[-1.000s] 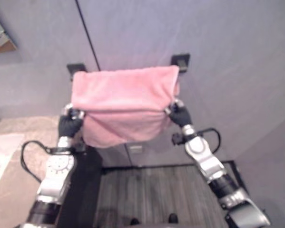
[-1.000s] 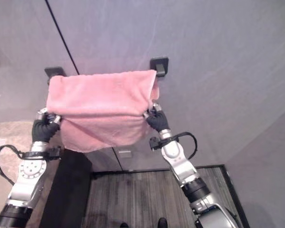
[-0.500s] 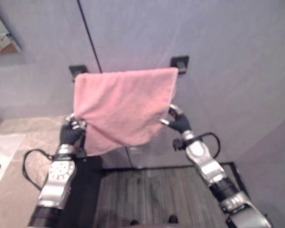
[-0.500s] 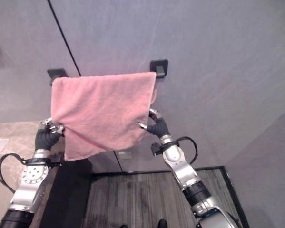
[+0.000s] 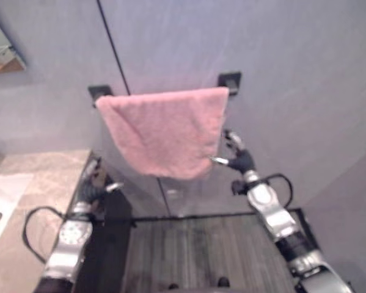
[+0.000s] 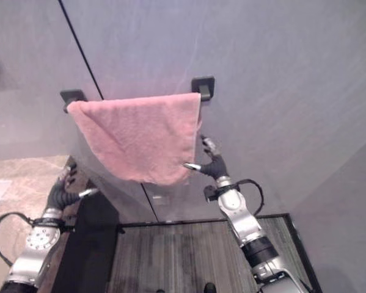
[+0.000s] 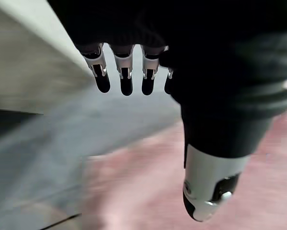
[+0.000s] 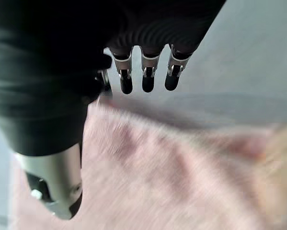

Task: Put brush and paste in cup on sink, flatten towel.

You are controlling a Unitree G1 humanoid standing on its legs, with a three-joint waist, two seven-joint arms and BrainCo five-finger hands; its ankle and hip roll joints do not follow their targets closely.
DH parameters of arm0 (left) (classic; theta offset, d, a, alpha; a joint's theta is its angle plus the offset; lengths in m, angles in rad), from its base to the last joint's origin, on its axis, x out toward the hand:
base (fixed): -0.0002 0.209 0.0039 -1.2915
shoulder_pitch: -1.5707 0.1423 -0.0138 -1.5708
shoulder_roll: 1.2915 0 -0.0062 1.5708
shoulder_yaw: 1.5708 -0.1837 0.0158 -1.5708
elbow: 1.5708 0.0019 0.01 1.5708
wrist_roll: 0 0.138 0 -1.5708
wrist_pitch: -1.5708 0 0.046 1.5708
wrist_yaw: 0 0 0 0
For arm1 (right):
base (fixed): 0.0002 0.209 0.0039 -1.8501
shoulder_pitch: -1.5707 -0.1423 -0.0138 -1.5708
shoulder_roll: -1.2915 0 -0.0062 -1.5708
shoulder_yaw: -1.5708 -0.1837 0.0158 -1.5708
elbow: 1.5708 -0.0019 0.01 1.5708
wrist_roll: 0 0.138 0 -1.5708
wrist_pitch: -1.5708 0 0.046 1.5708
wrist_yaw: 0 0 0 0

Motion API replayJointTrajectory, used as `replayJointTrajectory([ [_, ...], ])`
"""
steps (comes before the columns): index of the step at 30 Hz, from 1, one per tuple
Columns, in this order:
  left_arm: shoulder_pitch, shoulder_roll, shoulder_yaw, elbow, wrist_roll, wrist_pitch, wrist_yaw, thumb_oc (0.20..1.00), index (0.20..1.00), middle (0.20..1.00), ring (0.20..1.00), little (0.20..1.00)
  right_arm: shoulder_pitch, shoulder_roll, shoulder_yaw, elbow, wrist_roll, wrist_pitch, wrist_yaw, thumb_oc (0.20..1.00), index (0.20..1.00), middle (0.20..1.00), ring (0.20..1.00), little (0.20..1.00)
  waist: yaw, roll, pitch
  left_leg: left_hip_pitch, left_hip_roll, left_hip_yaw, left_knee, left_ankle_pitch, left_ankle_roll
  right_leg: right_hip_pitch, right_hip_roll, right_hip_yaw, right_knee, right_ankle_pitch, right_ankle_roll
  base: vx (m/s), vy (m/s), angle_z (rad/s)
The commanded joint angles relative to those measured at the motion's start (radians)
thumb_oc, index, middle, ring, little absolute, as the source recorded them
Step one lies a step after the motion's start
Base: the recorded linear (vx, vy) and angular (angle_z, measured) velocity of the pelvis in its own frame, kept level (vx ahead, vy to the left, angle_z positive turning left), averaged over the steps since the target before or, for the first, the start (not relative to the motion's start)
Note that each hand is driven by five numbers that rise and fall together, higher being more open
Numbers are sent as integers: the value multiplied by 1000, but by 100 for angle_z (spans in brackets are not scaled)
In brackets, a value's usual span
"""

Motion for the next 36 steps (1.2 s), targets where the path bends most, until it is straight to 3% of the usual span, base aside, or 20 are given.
replayJointTrajectory([
  [1,-38,50,24,15,15,-44,-11,1000,1000,1000,1000,1000,-34,-21,-34,25,-33,-40,-16,1000,1000,1000,1000,1000,-2,-31,-37,7,10,-9,15,-82,24,53,-75,-62,6,-57,61,0,0,0],
  [6,-23,17,27,74,4,-42,-10,1000,1000,1000,1000,1000,-16,-109,-70,57,-168,-30,-53,1000,1000,1000,1000,1000,-6,-39,-40,4,15,-12,15,-77,20,50,-70,-64,6,-58,60,-22,-27,1],
  [12,-24,-18,-9,160,-32,-39,-35,1000,1000,1000,1000,1000,40,-119,-99,101,-160,-22,-44,1000,1000,1000,1000,1000,-15,-43,-41,1,19,-13,15,-72,16,48,-66,-63,6,-58,58,-13,-17,0],
  [15,-46,-71,-71,331,-51,-33,-60,1000,1000,1000,1000,1000,119,-113,-103,226,-150,-14,-30,1000,1000,1000,1000,1000,-32,-51,-39,2,25,-18,15,-67,12,54,-59,-66,6,-62,53,-28,-59,2],
  [17,-53,-77,-81,355,-42,-32,-62,1000,1000,1000,1000,1000,133,-106,-106,261,-135,-15,-26,1000,1000,1000,1000,1000,-35,-52,-40,0,26,-21,15,-66,10,54,-58,-68,6,-62,53,-17,-48,3],
  [23,-101,-143,-154,655,-1,-4,-77,1000,1000,1000,1000,1000,160,-74,-58,542,-124,5,-3,1000,1000,1000,1000,1000,-52,-52,-38,-8,31,-24,15,-57,2,50,-52,-73,6,-61,50,-12,-19,2],
  [24,-133,-167,-174,799,45,14,-71,1000,1000,1000,1000,1000,154,-49,-32,661,-103,16,19,1000,1000,1000,1000,1000,-55,-52,-39,-10,32,-22,15,-56,-1,47,-51,-73,6,-60,50,0,0,0],
  [25,-134,-167,-174,800,45,13,-71,1000,1000,1000,1000,1000,154,-49,-32,661,-103,15,19,1000,1000,1000,1000,1000,-55,-52,-40,-13,32,-22,15,-55,0,44,-51,-73,6,-60,50,-26,-34,2],
  [29,-187,-227,-183,1105,79,48,-70,1000,1000,1000,1000,1000,130,30,18,1007,-112,53,80,1000,1000,1000,1000,1000,-56,-55,-51,-18,33,-25,15,-53,-5,41,-48,-74,6,-61,45,-3,-12,2],
  [36,-151,-251,-135,1283,138,91,-77,1000,1000,1000,1000,1000,171,70,-34,1240,-170,112,105,1000,1000,1000,1000,1000,-53,-58,-70,-21,35,-31,15,-56,-10,42,-47,-85,6,-66,43,0,-6,1],
])
